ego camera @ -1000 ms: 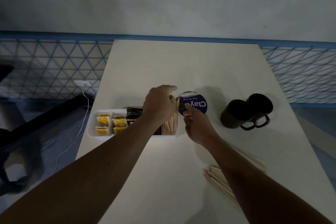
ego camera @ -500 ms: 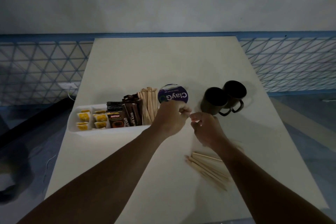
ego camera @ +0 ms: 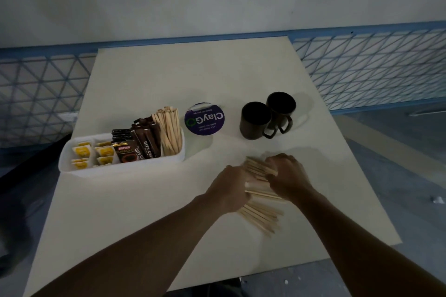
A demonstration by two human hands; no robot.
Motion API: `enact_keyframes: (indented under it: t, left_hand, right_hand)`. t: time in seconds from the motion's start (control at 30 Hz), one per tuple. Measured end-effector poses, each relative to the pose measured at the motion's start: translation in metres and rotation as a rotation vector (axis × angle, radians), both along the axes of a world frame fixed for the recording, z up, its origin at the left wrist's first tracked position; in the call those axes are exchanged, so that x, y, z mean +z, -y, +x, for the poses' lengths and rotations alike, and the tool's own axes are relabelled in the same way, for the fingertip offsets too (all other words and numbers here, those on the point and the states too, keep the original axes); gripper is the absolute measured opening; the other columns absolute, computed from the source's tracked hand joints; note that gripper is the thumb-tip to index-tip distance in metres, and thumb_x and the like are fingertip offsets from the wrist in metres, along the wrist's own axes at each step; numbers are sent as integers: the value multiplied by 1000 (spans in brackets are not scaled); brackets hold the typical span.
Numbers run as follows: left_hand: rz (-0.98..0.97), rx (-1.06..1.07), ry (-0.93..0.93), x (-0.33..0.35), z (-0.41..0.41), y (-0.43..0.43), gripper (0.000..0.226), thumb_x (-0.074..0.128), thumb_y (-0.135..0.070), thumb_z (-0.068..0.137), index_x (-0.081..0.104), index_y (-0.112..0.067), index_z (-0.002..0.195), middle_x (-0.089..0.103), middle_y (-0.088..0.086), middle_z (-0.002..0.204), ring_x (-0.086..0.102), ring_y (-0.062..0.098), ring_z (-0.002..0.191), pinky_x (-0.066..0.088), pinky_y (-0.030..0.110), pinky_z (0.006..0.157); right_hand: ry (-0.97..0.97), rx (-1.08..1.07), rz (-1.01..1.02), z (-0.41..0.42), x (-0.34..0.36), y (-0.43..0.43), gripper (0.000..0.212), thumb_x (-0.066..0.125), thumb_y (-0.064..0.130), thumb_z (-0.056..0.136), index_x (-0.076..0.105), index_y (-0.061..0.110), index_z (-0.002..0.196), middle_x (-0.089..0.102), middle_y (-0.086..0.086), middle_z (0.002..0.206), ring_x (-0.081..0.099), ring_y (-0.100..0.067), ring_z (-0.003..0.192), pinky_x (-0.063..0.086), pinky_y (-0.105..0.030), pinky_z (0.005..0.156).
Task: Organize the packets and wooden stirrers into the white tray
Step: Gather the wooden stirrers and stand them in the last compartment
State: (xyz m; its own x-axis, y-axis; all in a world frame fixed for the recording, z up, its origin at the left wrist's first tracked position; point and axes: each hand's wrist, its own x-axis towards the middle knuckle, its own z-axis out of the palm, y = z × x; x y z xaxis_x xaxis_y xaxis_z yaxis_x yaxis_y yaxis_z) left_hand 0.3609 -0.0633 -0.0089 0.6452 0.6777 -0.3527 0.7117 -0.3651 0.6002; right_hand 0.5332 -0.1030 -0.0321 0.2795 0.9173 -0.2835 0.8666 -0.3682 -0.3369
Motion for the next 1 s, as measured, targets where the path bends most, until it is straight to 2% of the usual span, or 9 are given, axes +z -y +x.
enact_keyframes:
  t: [0.1, 0.2, 0.3, 0.4, 0.47, 0.57, 0.83, 1.0]
  left_hand:
    - [5, -47, -92, -6, 7, 10, 54, 78, -24, 78, 56, -13, 126, 57, 8, 124, 51, 26, 116, 49, 36, 94]
    - [79, -117, -138, -13, 10, 18, 53, 77, -24, 76, 59, -19, 126, 53, 4, 128, 45, 25, 115, 41, 34, 94]
    - [168, -111, -128, -20, 10, 26, 49, 73, -17, 77, 59, -25, 123, 50, 1, 132, 44, 25, 116, 37, 38, 99]
    - [246, -57, -100, -23, 12, 31, 39, 66, -10, 79, 61, -25, 115, 51, -1, 127, 46, 25, 114, 37, 37, 97]
    - [270, -34, -95, -25, 13, 32, 32, 64, -11, 82, 62, -25, 111, 53, -1, 124, 48, 24, 111, 37, 37, 95]
    - [304, -49, -103, -27, 17, 34, 28, 62, -11, 84, 65, -23, 109, 56, 0, 121, 50, 23, 109, 38, 36, 93]
    - [266, 16, -67, -31, 27, 35, 20, 67, -9, 82, 70, -22, 97, 61, -2, 114, 54, 20, 105, 31, 27, 85]
    - [258, -13, -57, -31, 31, 35, 18, 59, 0, 82, 64, -15, 91, 63, 5, 107, 56, 23, 95, 38, 25, 76]
  right_hand:
    - [3, 28, 2, 2, -2, 4, 21, 62, 17, 83, 67, 24, 101, 61, -1, 106, 55, -25, 104, 46, -36, 84]
    - [5, 42, 12, 2, -5, 5, 11, 61, 17, 80, 60, 28, 80, 55, 4, 89, 53, -21, 90, 41, -32, 71]
    - [-10, 45, 15, 4, -10, 6, 11, 59, 18, 81, 62, 28, 79, 53, 4, 85, 53, -19, 83, 43, -31, 67]
    - [-13, 59, 7, 6, -13, 5, 16, 57, 16, 79, 67, 26, 86, 53, 3, 86, 55, -20, 83, 47, -32, 68]
    - [-22, 60, -4, 7, -15, 4, 15, 58, 15, 77, 66, 25, 86, 54, 2, 87, 55, -21, 81, 44, -31, 63]
    - [-29, 80, -6, 9, -20, 1, 5, 58, 18, 79, 60, 21, 76, 50, 5, 77, 53, -21, 73, 34, -28, 52]
    - [-60, 89, 15, 11, -19, 0, 7, 61, 12, 81, 61, 18, 86, 50, 4, 81, 50, -19, 76, 29, -25, 51]
    - [-64, 106, 4, 8, -16, -2, 13, 59, 8, 84, 54, 20, 85, 48, 4, 80, 46, -16, 76, 28, -24, 53]
